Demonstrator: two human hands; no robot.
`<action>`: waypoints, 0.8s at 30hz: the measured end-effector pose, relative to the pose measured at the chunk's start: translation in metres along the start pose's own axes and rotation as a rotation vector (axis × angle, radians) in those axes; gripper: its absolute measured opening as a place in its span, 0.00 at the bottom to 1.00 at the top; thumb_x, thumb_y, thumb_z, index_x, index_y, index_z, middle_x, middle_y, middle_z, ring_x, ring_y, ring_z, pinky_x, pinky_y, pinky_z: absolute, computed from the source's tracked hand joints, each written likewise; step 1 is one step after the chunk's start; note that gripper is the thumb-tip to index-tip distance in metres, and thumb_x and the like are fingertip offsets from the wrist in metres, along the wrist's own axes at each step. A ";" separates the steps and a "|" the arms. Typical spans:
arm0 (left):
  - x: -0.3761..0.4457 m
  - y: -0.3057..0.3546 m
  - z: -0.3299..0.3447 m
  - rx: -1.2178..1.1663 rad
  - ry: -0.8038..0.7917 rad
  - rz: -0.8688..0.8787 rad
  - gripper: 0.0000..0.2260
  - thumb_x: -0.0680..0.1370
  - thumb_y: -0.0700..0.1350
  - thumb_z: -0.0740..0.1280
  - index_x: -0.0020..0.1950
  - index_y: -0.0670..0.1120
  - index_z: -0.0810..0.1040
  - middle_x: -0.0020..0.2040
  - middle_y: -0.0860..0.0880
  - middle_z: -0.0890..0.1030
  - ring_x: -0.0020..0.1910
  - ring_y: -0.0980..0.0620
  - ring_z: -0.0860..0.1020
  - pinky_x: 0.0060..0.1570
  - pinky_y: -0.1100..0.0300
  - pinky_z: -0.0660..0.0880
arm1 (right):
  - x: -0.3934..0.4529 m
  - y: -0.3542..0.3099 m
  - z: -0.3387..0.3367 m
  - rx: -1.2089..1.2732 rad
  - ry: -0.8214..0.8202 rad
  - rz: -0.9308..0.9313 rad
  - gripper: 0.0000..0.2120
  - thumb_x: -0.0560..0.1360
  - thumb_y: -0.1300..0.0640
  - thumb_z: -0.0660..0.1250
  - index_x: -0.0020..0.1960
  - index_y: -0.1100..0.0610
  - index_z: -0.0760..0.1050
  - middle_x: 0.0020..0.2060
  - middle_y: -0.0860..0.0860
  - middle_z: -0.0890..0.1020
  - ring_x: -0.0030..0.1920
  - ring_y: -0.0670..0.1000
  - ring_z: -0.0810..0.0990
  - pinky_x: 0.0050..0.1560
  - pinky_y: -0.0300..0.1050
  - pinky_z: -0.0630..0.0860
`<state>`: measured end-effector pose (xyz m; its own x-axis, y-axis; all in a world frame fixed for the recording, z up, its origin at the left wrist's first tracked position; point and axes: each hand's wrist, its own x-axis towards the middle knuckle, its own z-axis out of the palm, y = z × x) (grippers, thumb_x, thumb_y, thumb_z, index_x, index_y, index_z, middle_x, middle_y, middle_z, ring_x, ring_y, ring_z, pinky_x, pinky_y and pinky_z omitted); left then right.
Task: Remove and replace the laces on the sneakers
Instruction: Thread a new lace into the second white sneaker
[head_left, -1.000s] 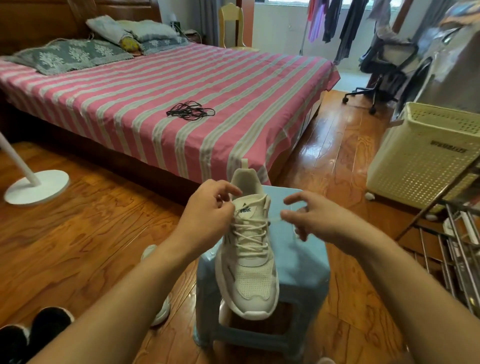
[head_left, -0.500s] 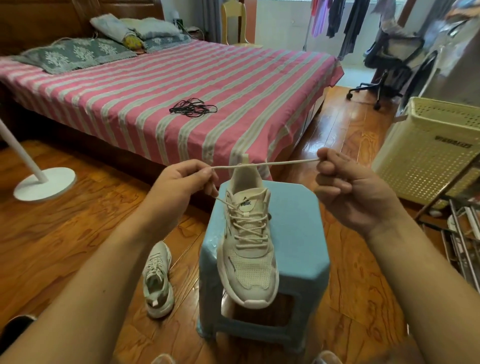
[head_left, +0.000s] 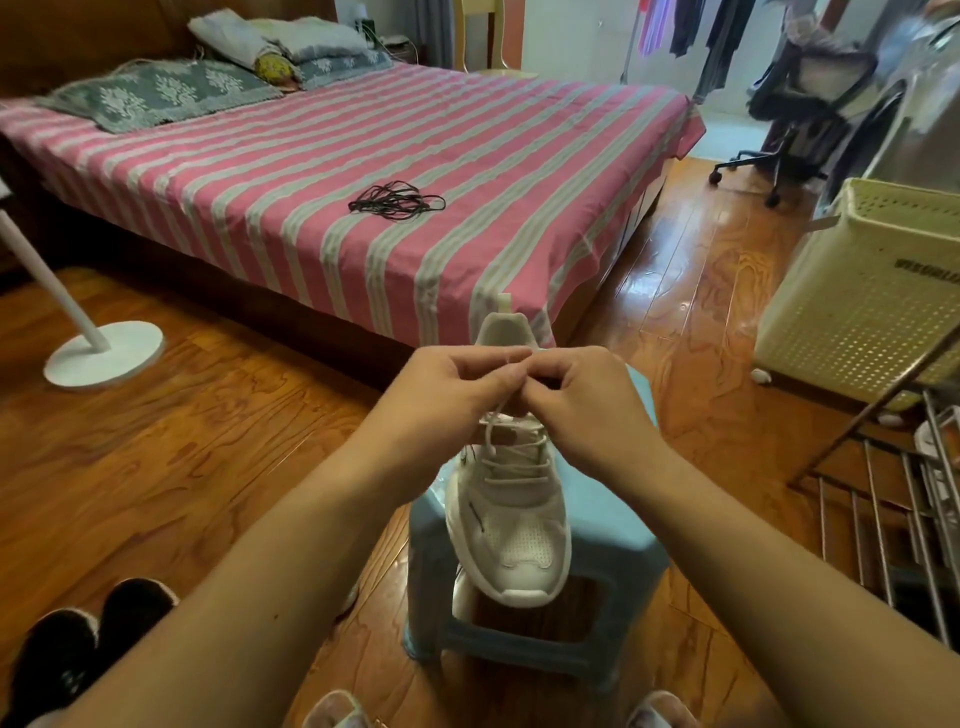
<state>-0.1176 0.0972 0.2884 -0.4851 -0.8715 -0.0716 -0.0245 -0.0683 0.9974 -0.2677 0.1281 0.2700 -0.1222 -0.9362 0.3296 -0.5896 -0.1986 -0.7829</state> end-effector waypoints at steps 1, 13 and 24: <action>0.001 -0.002 0.000 -0.009 0.053 0.002 0.09 0.81 0.41 0.68 0.60 0.45 0.84 0.49 0.47 0.88 0.48 0.51 0.86 0.44 0.55 0.84 | 0.001 0.002 0.004 -0.044 0.007 -0.022 0.09 0.76 0.61 0.69 0.47 0.52 0.87 0.37 0.45 0.86 0.39 0.41 0.83 0.42 0.37 0.76; 0.031 -0.029 -0.023 1.090 0.036 0.579 0.11 0.79 0.42 0.69 0.61 0.50 0.84 0.45 0.56 0.78 0.45 0.52 0.80 0.40 0.57 0.74 | 0.013 0.045 -0.009 -0.576 -0.177 -0.185 0.05 0.73 0.52 0.74 0.47 0.50 0.81 0.65 0.50 0.74 0.70 0.56 0.64 0.68 0.50 0.64; 0.029 -0.020 -0.012 1.546 0.096 0.478 0.05 0.79 0.48 0.68 0.46 0.50 0.83 0.50 0.53 0.67 0.33 0.48 0.73 0.28 0.55 0.67 | 0.005 0.034 -0.011 -0.750 -0.205 -0.134 0.09 0.77 0.46 0.66 0.48 0.50 0.82 0.69 0.50 0.71 0.72 0.55 0.60 0.66 0.51 0.66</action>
<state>-0.1210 0.0679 0.2661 -0.6544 -0.6980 0.2908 -0.7332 0.6798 -0.0183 -0.2973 0.1193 0.2505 0.0948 -0.9674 0.2350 -0.9790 -0.1334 -0.1542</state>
